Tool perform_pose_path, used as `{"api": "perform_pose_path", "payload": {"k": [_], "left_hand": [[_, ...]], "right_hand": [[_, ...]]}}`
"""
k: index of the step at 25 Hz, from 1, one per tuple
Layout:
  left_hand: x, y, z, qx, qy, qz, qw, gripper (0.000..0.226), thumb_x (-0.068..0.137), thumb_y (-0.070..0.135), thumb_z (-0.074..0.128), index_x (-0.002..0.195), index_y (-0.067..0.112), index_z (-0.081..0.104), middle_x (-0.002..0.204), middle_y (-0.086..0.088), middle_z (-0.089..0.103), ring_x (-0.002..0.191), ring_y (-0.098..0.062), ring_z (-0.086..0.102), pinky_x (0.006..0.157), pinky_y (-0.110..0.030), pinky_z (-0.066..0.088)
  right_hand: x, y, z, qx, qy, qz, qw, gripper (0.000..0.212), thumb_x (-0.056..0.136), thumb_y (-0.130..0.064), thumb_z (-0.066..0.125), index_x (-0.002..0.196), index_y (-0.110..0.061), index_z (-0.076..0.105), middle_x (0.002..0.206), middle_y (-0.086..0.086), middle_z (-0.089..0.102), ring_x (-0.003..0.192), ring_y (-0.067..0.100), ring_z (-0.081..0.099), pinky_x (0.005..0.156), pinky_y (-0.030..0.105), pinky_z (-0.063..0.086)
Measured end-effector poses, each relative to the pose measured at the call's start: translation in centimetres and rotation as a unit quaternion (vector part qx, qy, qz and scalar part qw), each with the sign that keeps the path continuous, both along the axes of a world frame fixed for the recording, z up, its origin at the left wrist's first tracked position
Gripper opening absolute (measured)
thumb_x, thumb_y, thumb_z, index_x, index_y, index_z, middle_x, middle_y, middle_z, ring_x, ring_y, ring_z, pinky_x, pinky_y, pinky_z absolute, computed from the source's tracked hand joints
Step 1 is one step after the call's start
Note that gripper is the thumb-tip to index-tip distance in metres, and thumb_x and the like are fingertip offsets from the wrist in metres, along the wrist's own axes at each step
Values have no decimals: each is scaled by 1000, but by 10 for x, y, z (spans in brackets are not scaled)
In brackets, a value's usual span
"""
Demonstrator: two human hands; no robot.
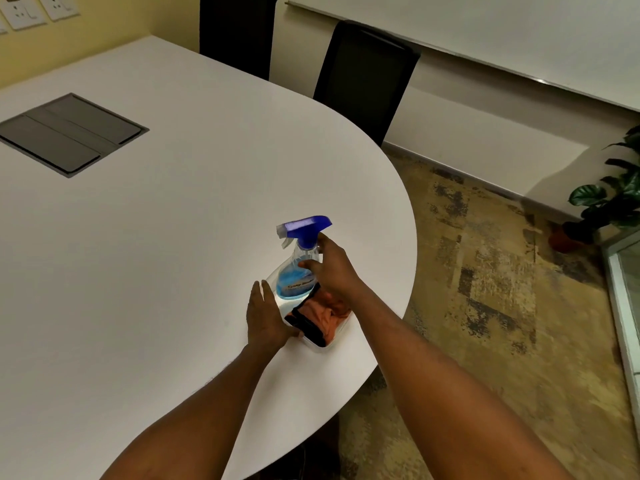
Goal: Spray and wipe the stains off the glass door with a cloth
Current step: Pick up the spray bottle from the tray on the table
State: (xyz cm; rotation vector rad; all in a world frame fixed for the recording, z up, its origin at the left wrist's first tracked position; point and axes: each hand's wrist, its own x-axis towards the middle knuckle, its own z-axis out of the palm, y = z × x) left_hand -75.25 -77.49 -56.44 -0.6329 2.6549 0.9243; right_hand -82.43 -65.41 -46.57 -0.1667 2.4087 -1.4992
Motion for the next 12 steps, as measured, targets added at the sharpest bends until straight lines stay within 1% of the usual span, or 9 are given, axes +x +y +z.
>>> {"api": "perform_pose_path", "payload": {"k": [2, 4, 5, 6, 8, 9, 10, 11, 12], "left_hand": [[-2, 3, 7, -49, 27, -32, 998, 129, 64, 48, 85, 156, 15, 1, 166, -8, 0, 154, -26, 1, 124, -41, 10], [-4, 7, 15, -87, 53, -61, 993, 126, 66, 49, 83, 156, 16, 1, 166, -9, -1, 154, -26, 0, 124, -42, 6], [-5, 11, 19, -92, 64, -72, 991, 122, 67, 50, 82, 156, 17, 4, 166, -9, 2, 154, -26, 3, 124, -42, 7], [-7, 15, 24, -77, 77, -77, 991, 116, 68, 53, 79, 155, 17, 11, 165, -9, 11, 153, -27, 11, 124, -41, 10], [-10, 25, 38, 32, 100, -94, 990, 102, 67, 70, 67, 147, 16, 31, 151, -5, 40, 142, -24, 36, 122, -39, 25], [-9, 33, 44, 97, 107, -107, 984, 104, 63, 80, 61, 141, 15, 38, 141, -1, 48, 135, -19, 44, 118, -36, 32], [-9, 42, 48, 154, 118, -119, 974, 103, 62, 79, 63, 138, 14, 41, 133, 1, 50, 129, -16, 47, 113, -34, 36], [-9, 52, 49, 188, 135, -126, 965, 94, 66, 64, 74, 137, 11, 43, 130, -3, 53, 125, -19, 51, 108, -31, 39], [-8, 63, 50, 200, 151, -133, 959, 80, 72, 42, 80, 136, 8, 45, 127, -6, 56, 121, -21, 54, 103, -27, 41]], "right_hand": [[4, 7, 11, -9, 12, -13, 1000, 47, 89, -12, 66, 131, -17, 46, 132, 3, 57, 107, 8, 51, 82, 12, 41], [11, 15, 23, -12, 21, -24, 999, 51, 88, -13, 67, 133, -15, 44, 135, 6, 55, 115, 17, 53, 89, 22, 40], [15, 20, 28, -10, 27, -30, 999, 52, 88, -13, 67, 134, -14, 44, 136, 7, 54, 120, 21, 53, 91, 25, 40], [19, 24, 34, -8, 32, -36, 999, 53, 88, -13, 67, 134, -15, 43, 137, 7, 53, 122, 24, 52, 91, 26, 39], [29, 36, 44, -2, 42, -52, 998, 53, 88, -15, 67, 135, -15, 43, 137, 7, 53, 123, 26, 52, 91, 27, 41], [36, 46, 50, -2, 48, -62, 997, 53, 88, -16, 67, 134, -15, 43, 136, 7, 53, 121, 26, 53, 91, 29, 42], [42, 56, 56, -5, 54, -74, 996, 52, 88, -16, 68, 134, -15, 43, 134, 7, 54, 119, 26, 53, 91, 31, 44], [49, 68, 62, -11, 58, -90, 994, 52, 87, -16, 68, 133, -16, 43, 131, 7, 55, 117, 26, 54, 89, 31, 45], [57, 81, 67, -19, 59, -107, 992, 52, 87, -17, 68, 132, -16, 44, 127, 6, 56, 114, 26, 55, 85, 30, 45]]}}
